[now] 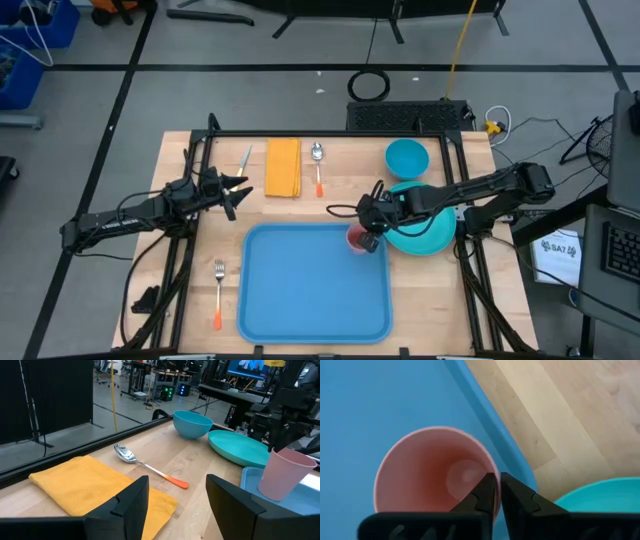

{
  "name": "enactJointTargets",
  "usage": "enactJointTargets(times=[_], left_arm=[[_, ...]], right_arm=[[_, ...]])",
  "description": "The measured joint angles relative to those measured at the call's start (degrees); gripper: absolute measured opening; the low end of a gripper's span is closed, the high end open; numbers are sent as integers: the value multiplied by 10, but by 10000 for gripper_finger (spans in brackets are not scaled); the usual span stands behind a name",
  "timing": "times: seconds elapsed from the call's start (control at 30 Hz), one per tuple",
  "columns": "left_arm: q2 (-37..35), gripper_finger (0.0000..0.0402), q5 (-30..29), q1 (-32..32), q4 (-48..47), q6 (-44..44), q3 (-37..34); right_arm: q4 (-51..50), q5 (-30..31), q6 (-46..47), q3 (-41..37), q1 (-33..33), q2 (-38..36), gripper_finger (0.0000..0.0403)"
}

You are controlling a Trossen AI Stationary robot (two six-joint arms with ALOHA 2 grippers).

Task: Set up tray
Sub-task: Put the pink cup on the blue serving tray, then put the light blue plate on the blue serving tray to the bottom of the pink cup

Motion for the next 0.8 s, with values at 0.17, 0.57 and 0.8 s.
enactJointTargets(times=[0.17, 0.57, 0.8], left_arm=[[0, 202, 0, 0, 0, 0, 0], [0, 202, 0, 0, 0, 0, 0], [0, 202, 0, 0, 0, 0, 0]], right_arm=[[-22, 24, 0, 0, 0, 0, 65], [-9, 59, -7, 0, 0, 0, 117], [-15, 59, -14, -1, -5, -54, 123]])
